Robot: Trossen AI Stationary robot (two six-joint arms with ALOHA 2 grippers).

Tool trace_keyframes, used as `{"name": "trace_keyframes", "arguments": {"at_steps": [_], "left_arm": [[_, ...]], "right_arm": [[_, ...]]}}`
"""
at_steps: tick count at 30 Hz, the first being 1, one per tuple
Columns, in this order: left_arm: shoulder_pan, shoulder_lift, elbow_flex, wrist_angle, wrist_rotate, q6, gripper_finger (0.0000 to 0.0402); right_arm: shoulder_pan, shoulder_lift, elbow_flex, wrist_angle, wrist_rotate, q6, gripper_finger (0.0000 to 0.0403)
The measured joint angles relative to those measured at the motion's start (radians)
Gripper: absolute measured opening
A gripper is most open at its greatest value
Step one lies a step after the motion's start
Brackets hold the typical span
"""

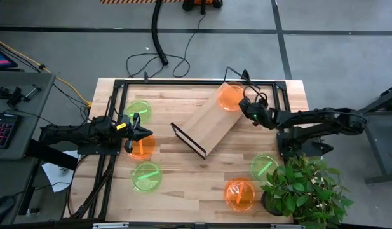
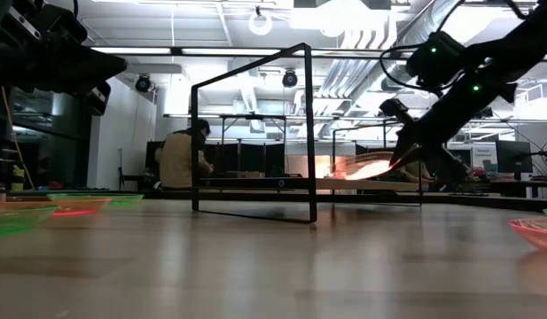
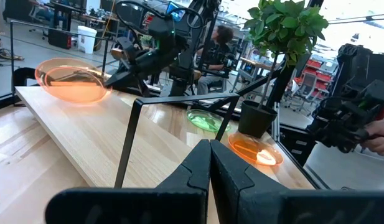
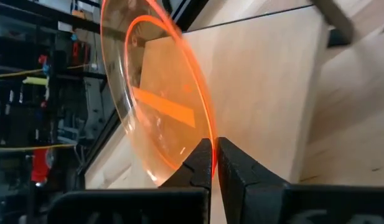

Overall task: Place and stack plates onto a shelf
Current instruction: Put the top right orange plate on the shelf

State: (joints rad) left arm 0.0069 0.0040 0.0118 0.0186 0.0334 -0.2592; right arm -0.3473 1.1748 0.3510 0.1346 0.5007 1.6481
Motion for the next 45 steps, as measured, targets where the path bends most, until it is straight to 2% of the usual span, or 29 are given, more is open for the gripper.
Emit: {"name": "trace_keyframes", "arguments": {"at_steps": [7,19,22,30,34,38,45], "left_arm": [[0.000,0.000,0.000,0.000,0.000,0.000,0.0000],[0.000,0.000,0.000,0.000,0.000,0.000,0.0000],[0.000,0.000,0.000,0.000,0.000,0.000,0.0000],[0.000,0.000,0.000,0.000,0.000,0.000,0.0000],[0.000,0.000,0.000,0.000,0.000,0.000,0.0000],[0.000,0.000,0.000,0.000,0.000,0.000,0.0000],[0.000,0.000,0.000,0.000,0.000,0.000,0.0000]], "right_arm": [[0.000,0.042,0.031,-0.022,0.026,-0.005,0.0000],[0.000,0.042,0.031,-0.049,-0.005,-0.014,0.0003],[0.000,0.042,0.031,-0.049,-0.005,-0.030,0.0025],[0.000,0.039,0.031,-0.049,-0.006,-0.059,0.0137],[0.000,0.014,0.034,-0.049,-0.004,-0.081,0.0173],[0.000,-0.038,0.034,-0.049,-0.016,-0.171,0.0185],[0.000,-0.148,0.034,-0.117,-0.043,-0.235,0.0172]]}}
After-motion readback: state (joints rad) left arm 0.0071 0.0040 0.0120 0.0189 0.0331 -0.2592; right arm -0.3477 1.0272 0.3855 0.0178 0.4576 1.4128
